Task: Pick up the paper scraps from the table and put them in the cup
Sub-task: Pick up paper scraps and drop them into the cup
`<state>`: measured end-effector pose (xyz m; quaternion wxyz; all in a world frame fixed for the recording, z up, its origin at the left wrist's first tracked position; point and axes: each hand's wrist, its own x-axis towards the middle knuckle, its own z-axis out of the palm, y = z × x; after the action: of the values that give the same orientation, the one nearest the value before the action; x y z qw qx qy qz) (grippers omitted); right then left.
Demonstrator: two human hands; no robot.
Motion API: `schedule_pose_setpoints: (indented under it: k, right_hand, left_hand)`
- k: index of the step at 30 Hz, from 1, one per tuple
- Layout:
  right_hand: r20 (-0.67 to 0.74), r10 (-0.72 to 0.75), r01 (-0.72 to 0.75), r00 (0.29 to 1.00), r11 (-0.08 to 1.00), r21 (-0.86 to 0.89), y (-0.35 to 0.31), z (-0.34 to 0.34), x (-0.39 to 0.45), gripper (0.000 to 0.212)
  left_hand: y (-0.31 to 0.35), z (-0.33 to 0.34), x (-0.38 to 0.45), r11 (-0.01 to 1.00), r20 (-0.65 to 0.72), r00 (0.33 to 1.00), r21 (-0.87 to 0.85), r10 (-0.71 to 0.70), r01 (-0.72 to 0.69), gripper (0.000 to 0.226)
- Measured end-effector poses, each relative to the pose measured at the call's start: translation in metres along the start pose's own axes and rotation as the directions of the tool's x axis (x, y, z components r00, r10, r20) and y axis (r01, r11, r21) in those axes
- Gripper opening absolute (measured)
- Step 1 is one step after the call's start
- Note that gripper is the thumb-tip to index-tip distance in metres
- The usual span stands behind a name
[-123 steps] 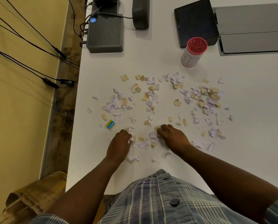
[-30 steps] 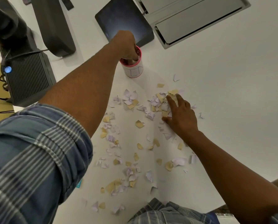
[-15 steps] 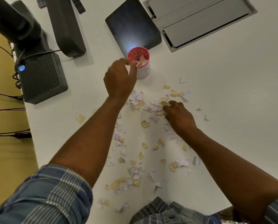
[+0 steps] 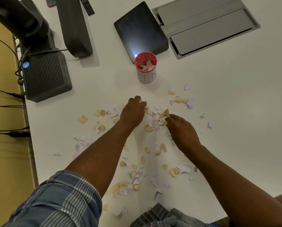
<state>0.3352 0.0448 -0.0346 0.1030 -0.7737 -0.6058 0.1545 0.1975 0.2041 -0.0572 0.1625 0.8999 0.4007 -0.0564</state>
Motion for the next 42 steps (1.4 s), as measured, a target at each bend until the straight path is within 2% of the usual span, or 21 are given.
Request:
schedule_pose_setpoints:
  k: [4, 10, 13, 21, 25, 29, 33, 36, 38, 40, 42]
  right_hand:
    - [-0.101, 0.012, 0.002, 0.995, 0.990, 0.143, -0.010, -0.014, 0.008, 0.018]
    - [-0.173, 0.117, -0.049, 0.978, 0.933, 0.355, -0.021, -0.049, 0.043, 0.018]
    - [-0.207, 0.130, -0.041, 0.970, 0.921, 0.388, -0.030, -0.075, 0.074, 0.021]
    - [-0.246, 0.115, -0.030, 0.962, 0.946, 0.323, -0.045, -0.097, 0.186, 0.022]
    - [-0.092, 0.091, -0.074, 0.992, 0.982, 0.172, -0.048, -0.088, 0.222, 0.019]
    - [0.131, 0.105, -0.084, 0.986, 0.984, -0.158, -0.054, -0.085, 0.235, 0.038]
    - [0.214, 0.143, -0.095, 0.966, 0.971, -0.220, -0.059, -0.084, 0.240, 0.048]
    - [0.217, 0.129, -0.076, 0.968, 0.968, -0.237, -0.063, -0.085, 0.242, 0.045]
    - [0.182, 0.127, -0.090, 0.975, 0.975, -0.203, -0.064, -0.092, 0.239, 0.042]
    - [0.113, 0.111, -0.092, 0.987, 0.983, -0.159, -0.063, -0.098, 0.229, 0.035]
    - [-0.030, 0.044, -0.046, 0.999, 0.996, -0.082, -0.060, -0.099, 0.213, 0.030]
  left_hand:
    - [0.001, 0.005, -0.010, 1.000, -0.046, 0.999, -0.030, -0.007, 0.005, 0.020]
    - [-0.007, 0.008, -0.035, 0.967, -0.098, 0.990, -0.242, -0.103, 0.077, 0.017]
    - [-0.006, 0.003, -0.054, 0.953, -0.117, 0.985, -0.291, -0.128, 0.089, 0.017]
    - [-0.003, -0.001, -0.092, 0.911, -0.089, 0.970, -0.372, -0.225, 0.177, 0.015]
    - [0.002, -0.008, -0.100, 0.901, -0.103, 0.966, -0.397, -0.235, 0.177, 0.014]
    - [0.005, -0.017, -0.103, 0.902, -0.131, 0.968, -0.408, -0.214, 0.145, 0.013]
    - [0.006, -0.028, -0.099, 0.902, -0.172, 0.967, -0.421, -0.186, 0.099, 0.012]
    - [0.008, -0.038, -0.093, 0.896, -0.208, 0.959, -0.436, -0.190, 0.083, 0.014]
    - [0.009, -0.047, -0.087, 0.856, -0.225, 0.944, -0.507, -0.242, 0.099, 0.013]
    - [0.011, -0.058, -0.079, 0.803, -0.241, 0.922, -0.586, -0.304, 0.112, 0.011]
    - [0.012, -0.070, -0.070, 0.760, -0.248, 0.903, -0.638, -0.351, 0.120, 0.011]
